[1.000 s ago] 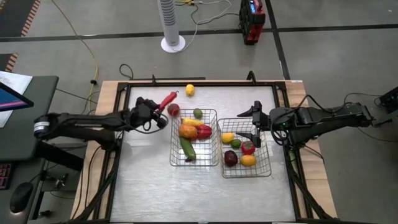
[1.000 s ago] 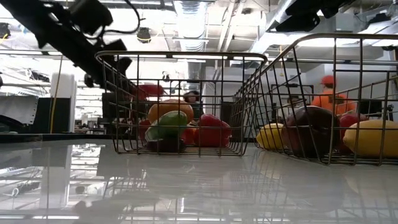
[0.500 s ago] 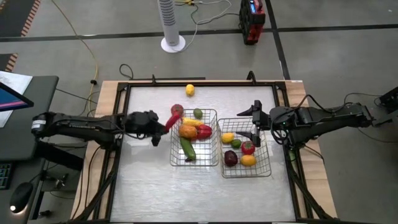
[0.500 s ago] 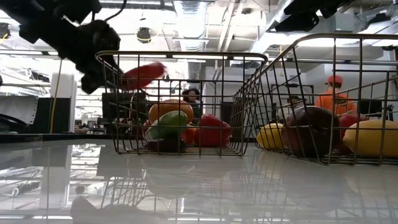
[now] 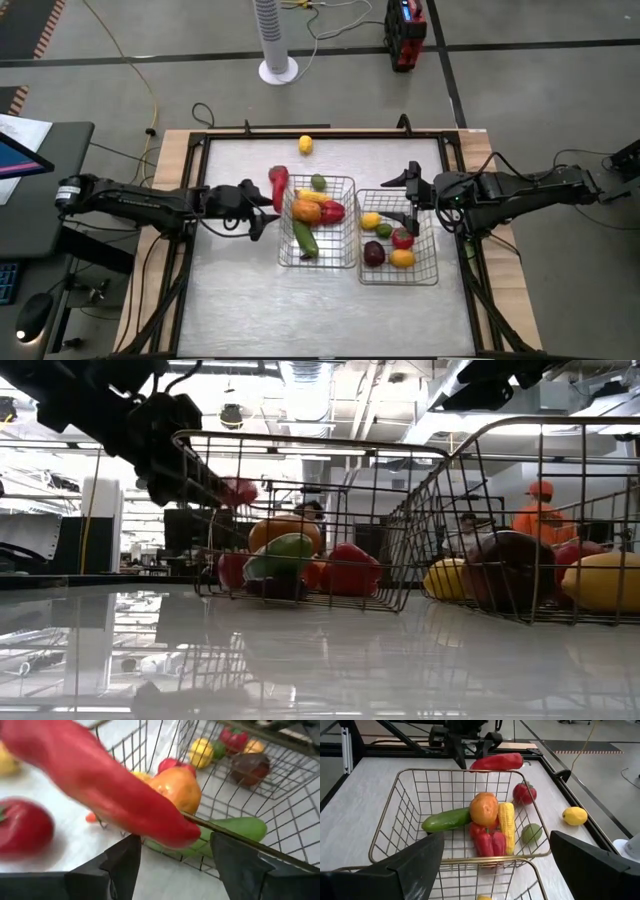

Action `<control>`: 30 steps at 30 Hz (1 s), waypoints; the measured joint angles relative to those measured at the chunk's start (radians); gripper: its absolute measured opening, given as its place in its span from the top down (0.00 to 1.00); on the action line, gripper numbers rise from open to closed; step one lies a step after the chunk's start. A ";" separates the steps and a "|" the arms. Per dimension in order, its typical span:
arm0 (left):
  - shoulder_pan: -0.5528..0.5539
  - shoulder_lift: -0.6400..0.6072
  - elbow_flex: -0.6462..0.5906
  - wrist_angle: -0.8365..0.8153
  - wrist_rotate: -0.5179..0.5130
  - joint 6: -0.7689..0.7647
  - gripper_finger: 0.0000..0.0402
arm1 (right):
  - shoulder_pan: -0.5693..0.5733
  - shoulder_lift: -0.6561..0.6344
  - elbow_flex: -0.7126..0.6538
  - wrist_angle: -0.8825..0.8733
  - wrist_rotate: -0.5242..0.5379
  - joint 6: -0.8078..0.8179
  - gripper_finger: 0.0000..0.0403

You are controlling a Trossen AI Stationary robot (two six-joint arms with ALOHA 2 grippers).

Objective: Sort produce into baskets
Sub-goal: Put the tomato into the left wire basket

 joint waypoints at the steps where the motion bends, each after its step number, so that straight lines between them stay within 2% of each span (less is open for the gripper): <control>1: -0.003 0.000 0.000 0.014 -0.002 0.021 0.44 | 0.000 0.000 0.000 0.000 0.000 0.000 0.04; 14: -0.018 0.000 0.000 0.034 -0.006 0.119 0.51 | 0.000 0.000 0.000 -0.003 0.000 0.000 0.04; 16: -0.017 0.000 0.000 0.038 -0.043 0.094 0.51 | 0.000 0.000 0.000 -0.003 0.000 0.000 0.04; 19: -0.001 0.000 0.000 0.024 -0.160 0.006 0.50 | 0.000 0.000 0.000 -0.003 0.000 0.000 0.04; 22: 0.061 0.011 0.000 -0.005 -0.245 -0.041 0.50 | 0.000 0.000 0.000 -0.001 0.000 0.000 0.04; 30: 0.250 0.037 0.001 -0.010 -0.217 0.070 0.50 | 0.000 0.000 0.000 0.002 0.000 0.001 0.04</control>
